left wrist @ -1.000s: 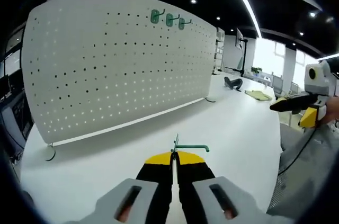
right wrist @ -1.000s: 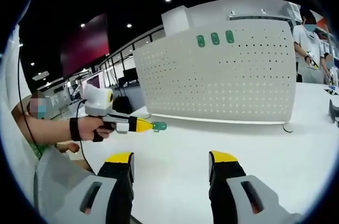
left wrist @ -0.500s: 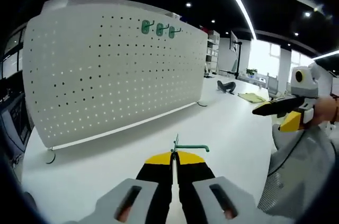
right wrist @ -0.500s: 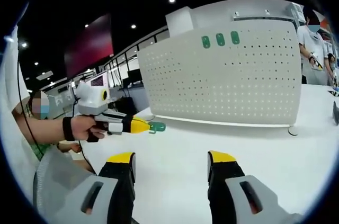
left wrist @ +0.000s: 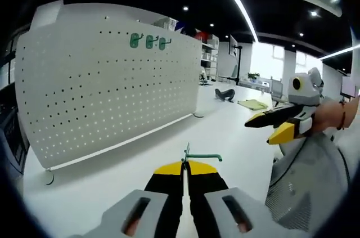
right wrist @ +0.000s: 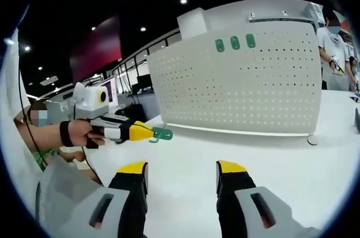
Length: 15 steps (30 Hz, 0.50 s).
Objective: Insert the hook assembly into the mounting plate slot until the hook locks in place.
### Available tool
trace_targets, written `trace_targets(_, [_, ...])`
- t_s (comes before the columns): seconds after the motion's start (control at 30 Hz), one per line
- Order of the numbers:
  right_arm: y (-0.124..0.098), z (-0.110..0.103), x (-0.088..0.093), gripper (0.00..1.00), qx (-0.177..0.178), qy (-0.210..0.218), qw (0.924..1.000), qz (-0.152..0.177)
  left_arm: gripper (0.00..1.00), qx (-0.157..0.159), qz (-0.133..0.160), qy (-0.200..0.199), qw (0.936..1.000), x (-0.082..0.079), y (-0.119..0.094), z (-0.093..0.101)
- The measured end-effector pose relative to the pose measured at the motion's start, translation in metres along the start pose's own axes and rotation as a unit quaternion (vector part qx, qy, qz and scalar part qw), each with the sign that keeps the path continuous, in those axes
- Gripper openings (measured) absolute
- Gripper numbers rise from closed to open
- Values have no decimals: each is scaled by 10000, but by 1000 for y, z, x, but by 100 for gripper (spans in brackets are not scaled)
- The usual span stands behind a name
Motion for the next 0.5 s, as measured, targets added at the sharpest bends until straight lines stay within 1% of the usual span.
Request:
trace_targets(0.1, [0,-1,-2,43,-42,-87,10000,11,2,86,41,10,10000,-3,-2,4])
trace_targets(0.2, [1,-2,-2,39,-107,-35,9999,-5,2,168,8,40,9999,-2,-1,6])
trace_targets(0.3, [2,-5,-1,36,-167,-141,9997,-67,1,258,10,78,9996,-2,-2,10])
trace_targets(0.4, [2,-5,-1,33,-199,-147,9996,-94,2,377,4,134,9992,-2,-4,15])
trace_targets(0.43, [3,-7,-4,30,-293,208,9993,-36,2,436,-2,134,9990,-2,-4,17])
trace_targets(0.47, [3,-8,-5,27,-315,436,9985,-32,2,475,5,129,9988,-3,-4,19])
trace_targets(0.5, [4,-7,-5,26,-364,215,9991,-106,2,519,7,139,9986,-3,-4,20])
Point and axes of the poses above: the point that each gripper's makers call its tool centre point, and the gripper's own axes: y roughly forward along the fingers, z roughly to its right, x roughly out of its underside, the point moved 2 cm from there along -y, roughly backward along the fingers, and after that the axes turned 2 degrees about -y, right-handed, at the moved point
